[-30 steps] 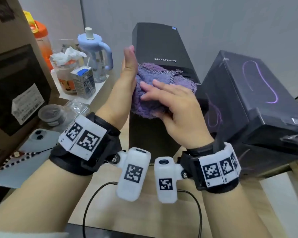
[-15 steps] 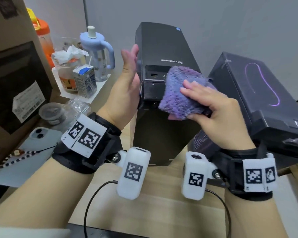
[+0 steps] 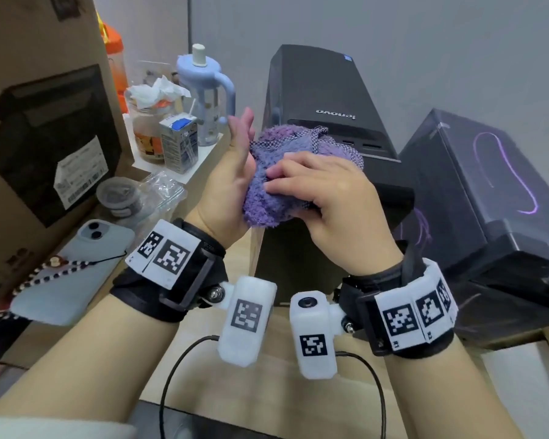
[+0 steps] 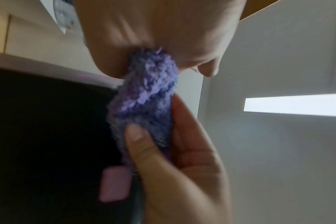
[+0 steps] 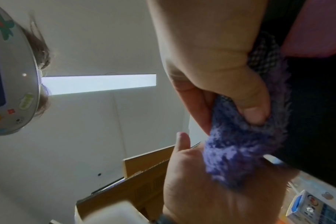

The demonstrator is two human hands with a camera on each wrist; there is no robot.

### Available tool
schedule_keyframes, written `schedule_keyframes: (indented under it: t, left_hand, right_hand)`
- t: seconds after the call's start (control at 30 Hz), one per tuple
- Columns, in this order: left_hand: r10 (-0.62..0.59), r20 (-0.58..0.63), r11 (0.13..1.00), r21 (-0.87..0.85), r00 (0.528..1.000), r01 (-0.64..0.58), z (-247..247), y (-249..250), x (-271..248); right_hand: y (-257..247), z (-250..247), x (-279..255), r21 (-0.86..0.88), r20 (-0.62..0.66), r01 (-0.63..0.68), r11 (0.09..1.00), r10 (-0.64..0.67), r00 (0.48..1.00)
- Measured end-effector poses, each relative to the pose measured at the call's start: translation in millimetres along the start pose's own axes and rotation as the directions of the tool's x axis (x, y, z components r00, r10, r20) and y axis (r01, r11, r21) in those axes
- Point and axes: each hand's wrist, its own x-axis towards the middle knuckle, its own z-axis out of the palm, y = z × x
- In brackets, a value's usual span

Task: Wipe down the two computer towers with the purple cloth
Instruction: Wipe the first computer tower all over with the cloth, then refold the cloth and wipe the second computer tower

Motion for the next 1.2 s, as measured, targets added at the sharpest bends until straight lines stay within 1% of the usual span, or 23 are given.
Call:
schedule_keyframes:
  t: [0.1,0.17,0.23,0.27,0.33,0.4,0.47,0.5,0.57,0.6,0.67,0.73,0.77,0.8,0.83,0.87,0.9,0.93,1.0,1.03,1.1,1.13,1.2]
  left_hand:
    - [-0.018,-0.011,0.979,0.205,1.000,0.020,-21,-3,-5]
    - [0.010,0.046,0.912,0.410,0.999,-0.027,-35,-4,-7]
    - [0.008,0.103,0.840,0.539,0.995,-0.062,-46,0,-10]
    - [-0.012,0.130,0.841,0.537,0.991,-0.060,-49,4,-13]
    - [-0.044,0.174,0.896,0.443,0.984,-0.039,-53,15,-18]
    - [-0.040,0.190,0.922,0.386,0.981,-0.038,-57,28,-22]
    - [-0.039,0.235,0.930,0.365,0.971,-0.051,-61,37,-23]
    - [-0.036,0.282,0.939,0.337,0.959,-0.064,-61,41,-23]
    - [-0.018,0.361,0.959,0.270,0.933,-0.086,-59,49,-23]
    - [-0.019,0.380,0.972,0.225,0.925,-0.072,-58,53,-23]
    - [-0.046,0.363,0.989,0.145,0.931,-0.007,-57,58,-22]
    - [-0.082,0.293,0.995,0.085,0.953,0.060,-57,59,-20]
    - [-0.103,0.262,0.995,0.045,0.959,0.094,-57,60,-20]
    - [-0.129,0.252,0.991,-0.002,0.959,0.134,-57,61,-20]
    - [-0.172,0.253,0.978,-0.071,0.952,0.195,-57,60,-20]
    - [-0.224,0.238,0.953,-0.151,0.945,0.264,-58,60,-20]
    - [-0.262,0.178,0.933,-0.204,0.948,0.296,-61,57,-18]
    - [-0.282,0.083,0.932,-0.214,0.956,0.294,-65,54,-15]
    - [-0.306,-0.099,0.935,-0.221,0.947,0.278,-76,47,-12]
    - [-0.316,-0.164,0.932,-0.239,0.934,0.274,-84,43,-12]
    - [-0.368,-0.281,0.916,-0.274,0.886,0.293,-97,32,-12]
    - [-0.399,-0.324,0.901,-0.313,0.858,0.301,-102,26,-12]
    - [-0.435,-0.385,0.880,-0.371,0.814,0.295,-110,12,-14]
  right_hand:
    - [-9,4,10,-0.096,0.056,0.075,0.992,-0.070,0.996]
    - [-17,9,14,-0.177,0.104,0.105,0.978,-0.088,0.991]
    - [-22,13,19,-0.185,0.140,0.091,0.979,-0.065,0.988]
    - [-24,12,22,-0.141,0.146,0.063,0.988,-0.042,0.988]
    - [-28,6,28,0.036,0.155,-0.035,0.999,0.030,0.987]
    - [-31,-1,33,0.267,0.179,-0.150,0.952,0.104,0.978]
    - [-34,-7,39,0.513,0.205,-0.245,0.823,0.160,0.966]
    - [-35,-8,41,0.631,0.215,-0.270,0.728,0.169,0.962]
    - [-34,-6,47,0.811,0.209,-0.262,0.523,0.160,0.965]
    - [-35,-5,49,0.866,0.202,-0.255,0.429,0.166,0.965]
    - [-37,-1,54,0.918,0.225,-0.280,0.281,0.215,0.951]
    - [-40,4,57,0.936,0.260,-0.309,0.171,0.259,0.930]
    - [-40,7,58,0.938,0.271,-0.317,0.139,0.274,0.923]
    - [-41,8,60,0.935,0.275,-0.325,0.140,0.291,0.916]
    - [-41,9,61,0.923,0.272,-0.340,0.182,0.319,0.908]
    - [-40,9,62,0.898,0.260,-0.360,0.253,0.354,0.898]
    - [-38,9,63,0.864,0.235,-0.376,0.334,0.393,0.889]
    - [-36,7,63,0.829,0.195,-0.386,0.405,0.436,0.878]
    - [-29,0,60,0.769,0.064,-0.369,0.522,0.511,0.857]
    - [-26,-3,58,0.715,-0.029,-0.353,0.603,0.531,0.847]
    - [-14,-7,53,0.531,-0.182,-0.356,0.769,0.514,0.838]
    - [-9,-7,50,0.442,-0.210,-0.369,0.817,0.494,0.844]
    - [0,-1,45,0.321,-0.194,-0.385,0.865,0.458,0.867]
